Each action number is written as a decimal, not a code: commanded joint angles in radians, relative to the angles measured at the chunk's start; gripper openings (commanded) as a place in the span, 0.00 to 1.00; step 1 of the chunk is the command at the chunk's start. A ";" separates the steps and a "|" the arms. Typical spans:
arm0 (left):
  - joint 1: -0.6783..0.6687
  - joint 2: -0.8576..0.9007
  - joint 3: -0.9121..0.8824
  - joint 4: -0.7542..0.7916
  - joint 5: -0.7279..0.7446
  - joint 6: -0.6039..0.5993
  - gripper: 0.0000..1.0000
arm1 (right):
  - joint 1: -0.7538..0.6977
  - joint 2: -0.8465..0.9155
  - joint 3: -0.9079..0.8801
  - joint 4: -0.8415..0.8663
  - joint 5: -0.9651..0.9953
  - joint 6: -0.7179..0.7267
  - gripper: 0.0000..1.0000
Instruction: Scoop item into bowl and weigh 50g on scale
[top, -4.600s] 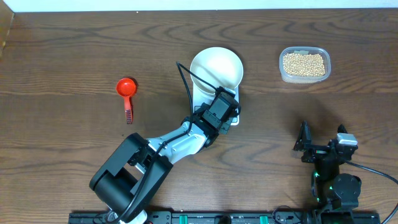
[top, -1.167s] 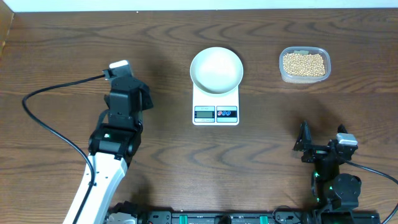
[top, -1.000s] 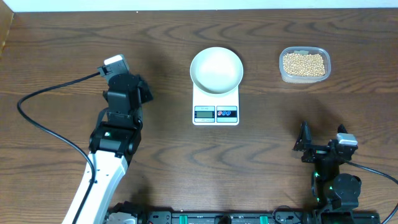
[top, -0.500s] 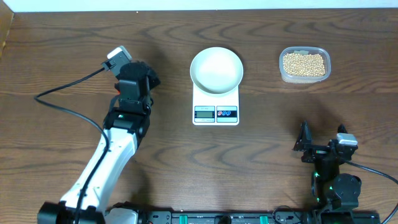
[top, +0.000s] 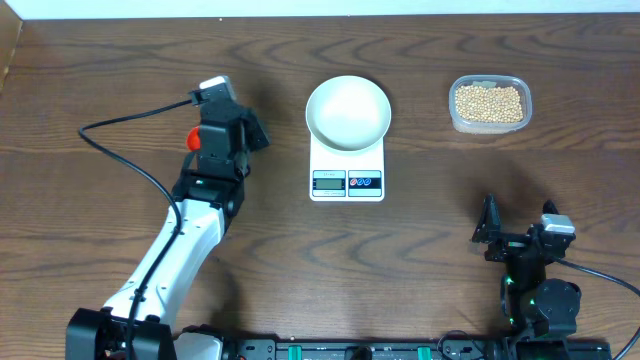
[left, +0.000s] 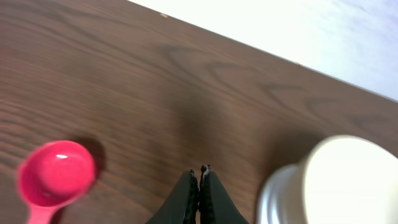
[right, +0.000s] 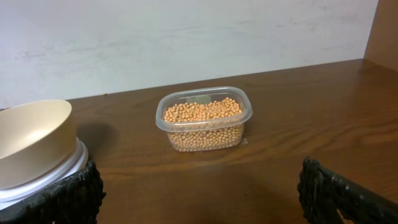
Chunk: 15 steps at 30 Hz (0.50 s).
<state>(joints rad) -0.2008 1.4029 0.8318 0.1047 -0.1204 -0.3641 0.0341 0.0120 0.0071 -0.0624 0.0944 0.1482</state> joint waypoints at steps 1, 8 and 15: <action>-0.062 0.001 0.005 -0.015 0.058 0.047 0.07 | 0.009 -0.007 -0.002 -0.002 0.005 -0.008 0.99; -0.203 0.001 0.005 -0.050 0.058 0.057 0.07 | 0.009 -0.007 -0.002 -0.002 0.005 -0.008 0.99; -0.325 0.001 0.005 -0.198 0.058 0.057 0.07 | 0.009 -0.007 -0.002 -0.002 0.005 -0.008 0.99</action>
<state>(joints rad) -0.4862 1.4029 0.8318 -0.0616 -0.0650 -0.3264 0.0345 0.0120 0.0071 -0.0624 0.0944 0.1482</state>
